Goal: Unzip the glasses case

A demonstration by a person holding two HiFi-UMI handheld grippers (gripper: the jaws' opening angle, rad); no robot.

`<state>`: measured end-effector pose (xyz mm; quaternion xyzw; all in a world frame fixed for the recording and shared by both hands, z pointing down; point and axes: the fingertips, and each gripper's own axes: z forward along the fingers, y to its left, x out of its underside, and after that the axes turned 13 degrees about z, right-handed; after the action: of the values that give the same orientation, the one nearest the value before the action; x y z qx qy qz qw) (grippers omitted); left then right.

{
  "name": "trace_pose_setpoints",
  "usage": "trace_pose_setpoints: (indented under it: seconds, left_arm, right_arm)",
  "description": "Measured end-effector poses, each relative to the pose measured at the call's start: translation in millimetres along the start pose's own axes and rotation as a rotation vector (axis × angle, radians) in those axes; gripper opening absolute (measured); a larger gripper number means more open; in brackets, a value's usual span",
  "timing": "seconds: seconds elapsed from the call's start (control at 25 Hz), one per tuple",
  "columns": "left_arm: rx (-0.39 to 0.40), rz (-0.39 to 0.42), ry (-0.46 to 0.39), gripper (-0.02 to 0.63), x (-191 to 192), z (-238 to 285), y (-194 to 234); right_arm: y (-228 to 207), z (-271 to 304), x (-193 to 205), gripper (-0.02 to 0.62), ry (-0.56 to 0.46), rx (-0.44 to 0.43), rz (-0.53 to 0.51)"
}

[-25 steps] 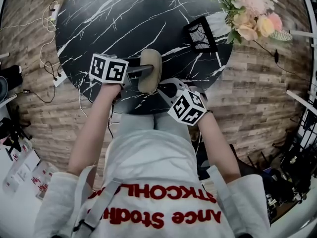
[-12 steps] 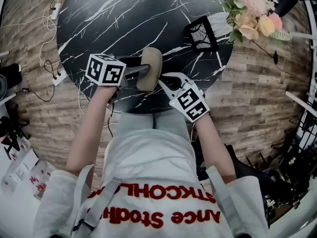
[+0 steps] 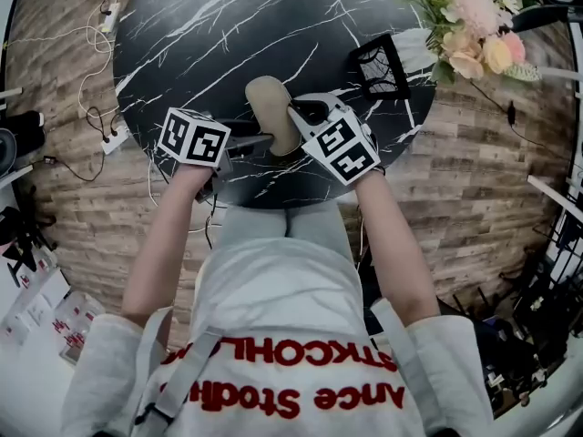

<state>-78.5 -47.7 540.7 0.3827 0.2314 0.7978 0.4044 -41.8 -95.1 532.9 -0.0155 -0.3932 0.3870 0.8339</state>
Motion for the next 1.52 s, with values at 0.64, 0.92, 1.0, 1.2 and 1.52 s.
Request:
trace_pose_setpoints:
  seconds: [0.64, 0.92, 1.0, 1.2, 1.52]
  left_arm:
    - [-0.316, 0.187, -0.059, 0.353, -58, -12, 35]
    - [-0.347, 0.142, -0.070, 0.339, -59, -11, 41]
    - [-0.347, 0.137, -0.059, 0.337, -59, -10, 41]
    - [-0.353, 0.131, -0.074, 0.334, -59, -11, 41]
    - [-0.359, 0.132, -0.092, 0.333, -60, -12, 42]
  right_arm:
    - [43, -22, 80, 0.163, 0.152, -0.006, -0.117]
    - [42, -20, 79, 0.143, 0.085, 0.117, -0.073]
    - [43, -21, 81, 0.116, 0.080, 0.147, -0.084]
    - [62, -16, 90, 0.028, 0.091, 0.140, -0.144]
    - [87, 3, 91, 0.028, 0.092, 0.099, -0.063]
